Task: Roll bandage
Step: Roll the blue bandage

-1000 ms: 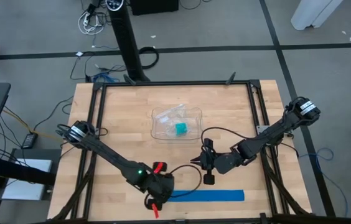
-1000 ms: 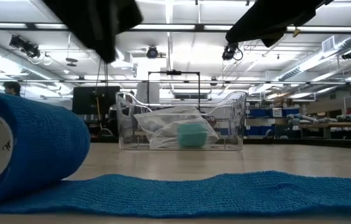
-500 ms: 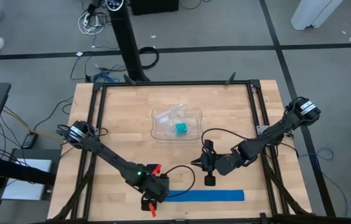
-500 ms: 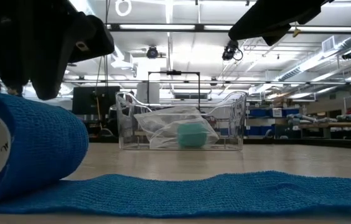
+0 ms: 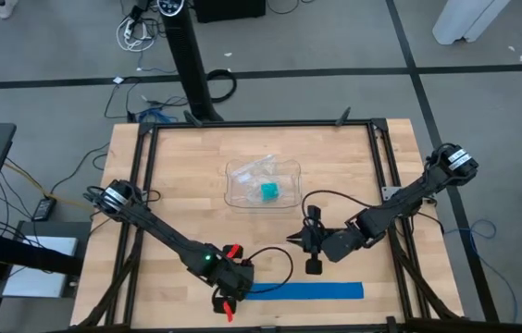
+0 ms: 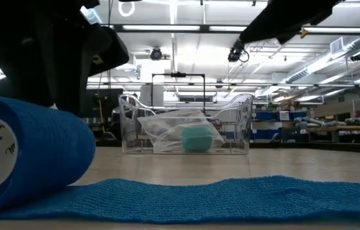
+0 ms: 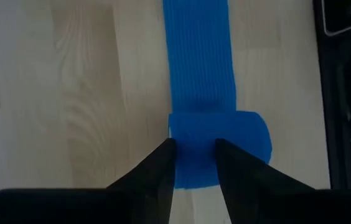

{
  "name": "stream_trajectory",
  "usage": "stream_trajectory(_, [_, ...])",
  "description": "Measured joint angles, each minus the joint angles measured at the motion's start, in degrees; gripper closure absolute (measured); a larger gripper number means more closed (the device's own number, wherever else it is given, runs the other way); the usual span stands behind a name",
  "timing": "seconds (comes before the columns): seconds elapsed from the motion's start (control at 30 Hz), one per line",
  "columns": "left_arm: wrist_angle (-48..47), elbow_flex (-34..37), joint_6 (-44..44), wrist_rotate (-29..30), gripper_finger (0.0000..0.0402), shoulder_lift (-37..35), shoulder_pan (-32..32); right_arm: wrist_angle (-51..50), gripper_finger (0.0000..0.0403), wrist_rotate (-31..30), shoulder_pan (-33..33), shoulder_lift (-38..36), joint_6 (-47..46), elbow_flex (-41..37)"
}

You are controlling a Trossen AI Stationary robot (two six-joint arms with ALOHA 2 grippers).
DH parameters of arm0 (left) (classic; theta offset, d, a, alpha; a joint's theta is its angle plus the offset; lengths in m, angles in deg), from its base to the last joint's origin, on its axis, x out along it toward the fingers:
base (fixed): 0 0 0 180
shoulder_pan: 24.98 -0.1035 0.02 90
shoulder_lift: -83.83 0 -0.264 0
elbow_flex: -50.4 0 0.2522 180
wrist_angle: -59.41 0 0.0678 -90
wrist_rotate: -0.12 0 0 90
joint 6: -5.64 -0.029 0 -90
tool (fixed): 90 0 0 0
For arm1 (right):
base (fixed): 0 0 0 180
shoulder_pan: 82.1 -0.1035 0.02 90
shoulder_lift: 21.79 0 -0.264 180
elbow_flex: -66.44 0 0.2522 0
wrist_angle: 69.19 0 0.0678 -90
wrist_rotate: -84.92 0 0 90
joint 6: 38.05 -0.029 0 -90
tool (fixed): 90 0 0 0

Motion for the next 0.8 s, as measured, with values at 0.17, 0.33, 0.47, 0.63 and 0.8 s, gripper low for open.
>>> stream_trajectory(0.17, [2.74,1.03,-0.13,0.48,0.028,-0.04,-0.03,-1.49,0.038,-1.3,-0.67,-3.07,-0.41,0.0])
stream_trajectory(0.33, [5.83,1.02,-1.72,0.91,0.028,1.49,-0.37,-1.94,0.038,-2.61,-1.67,-4.99,-0.07,0.0])
stream_trajectory(0.47, [9.54,0.86,-3.87,1.4,0.028,3.58,-0.69,-2.75,0.038,-6.28,-3.52,-6.06,-0.08,0.01])
stream_trajectory(0.63, [14.67,0.92,-5.8,0.19,0.028,5.62,-2.24,-3.36,0.038,-9.53,-6.41,-7.3,-0.11,0.02])
stream_trajectory(0.8, [18.24,1.14,-7.1,-1.16,0.028,6.25,-4.14,-4.0,0.038,-12.88,-8.2,-8.49,-0.29,0.02])
